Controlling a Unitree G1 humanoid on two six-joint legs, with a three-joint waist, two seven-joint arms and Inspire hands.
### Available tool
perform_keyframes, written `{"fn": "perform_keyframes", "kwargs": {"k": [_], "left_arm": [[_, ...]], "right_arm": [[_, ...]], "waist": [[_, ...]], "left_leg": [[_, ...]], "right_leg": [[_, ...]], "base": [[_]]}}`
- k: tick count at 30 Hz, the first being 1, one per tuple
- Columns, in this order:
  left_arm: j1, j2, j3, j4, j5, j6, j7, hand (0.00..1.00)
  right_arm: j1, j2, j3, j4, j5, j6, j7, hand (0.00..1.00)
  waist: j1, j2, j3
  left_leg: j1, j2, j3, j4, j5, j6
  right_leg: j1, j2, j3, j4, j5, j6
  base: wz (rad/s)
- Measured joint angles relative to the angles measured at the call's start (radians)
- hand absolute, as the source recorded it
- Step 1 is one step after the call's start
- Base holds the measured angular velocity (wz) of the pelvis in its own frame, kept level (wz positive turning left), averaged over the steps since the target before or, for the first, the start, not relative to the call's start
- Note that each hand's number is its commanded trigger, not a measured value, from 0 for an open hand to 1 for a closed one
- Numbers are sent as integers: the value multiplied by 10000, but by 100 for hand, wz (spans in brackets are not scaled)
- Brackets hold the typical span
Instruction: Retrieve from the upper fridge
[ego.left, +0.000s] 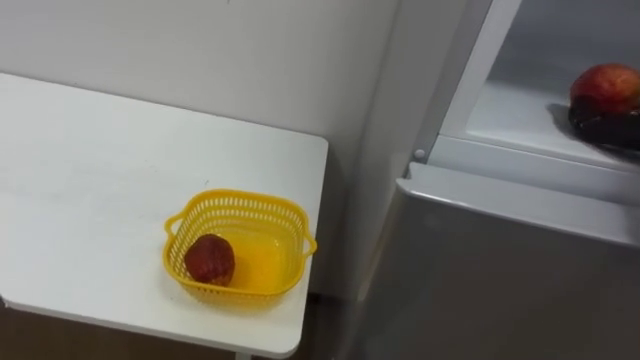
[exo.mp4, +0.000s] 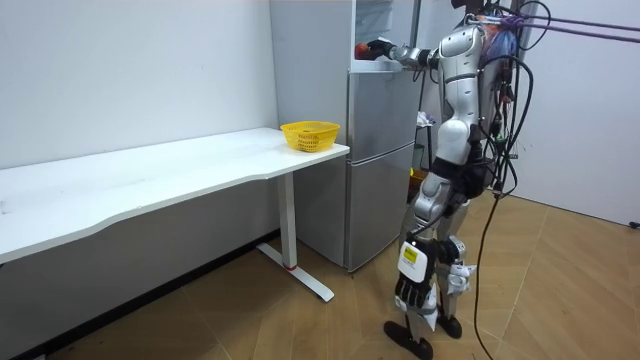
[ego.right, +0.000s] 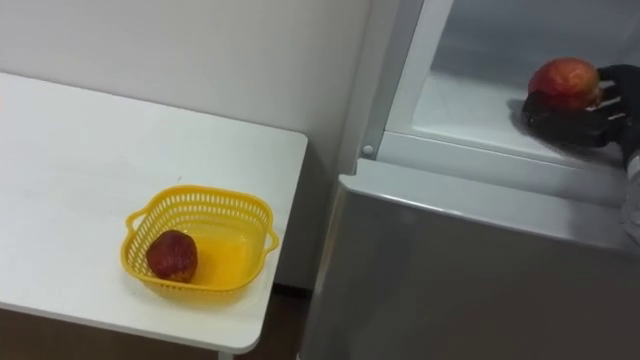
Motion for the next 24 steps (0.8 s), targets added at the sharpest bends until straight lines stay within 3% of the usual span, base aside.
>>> {"fn": "perform_keyframes", "kwargs": {"k": [8, 24], "left_arm": [[-19, 0, -49, -24, -53, 4, 66, 0], [-104, -16, -428, -66, -378, -17, 98, 0]], "right_arm": [[-30, -146, 144, -191, 76, -104, -188, 100], [-18, -151, 522, -297, 605, -104, -270, 100]], "waist": [[25, 89, 24], [209, 43, 71]], "left_leg": [[-3, 154, 2, -66, -43, -92], [10, 202, 223, -109, -49, -96]], "right_leg": [[40, -10, -223, 1, -8, -9], [-7, -10, -28, -2, -12, -16]], "base": [[3], [-2]]}}
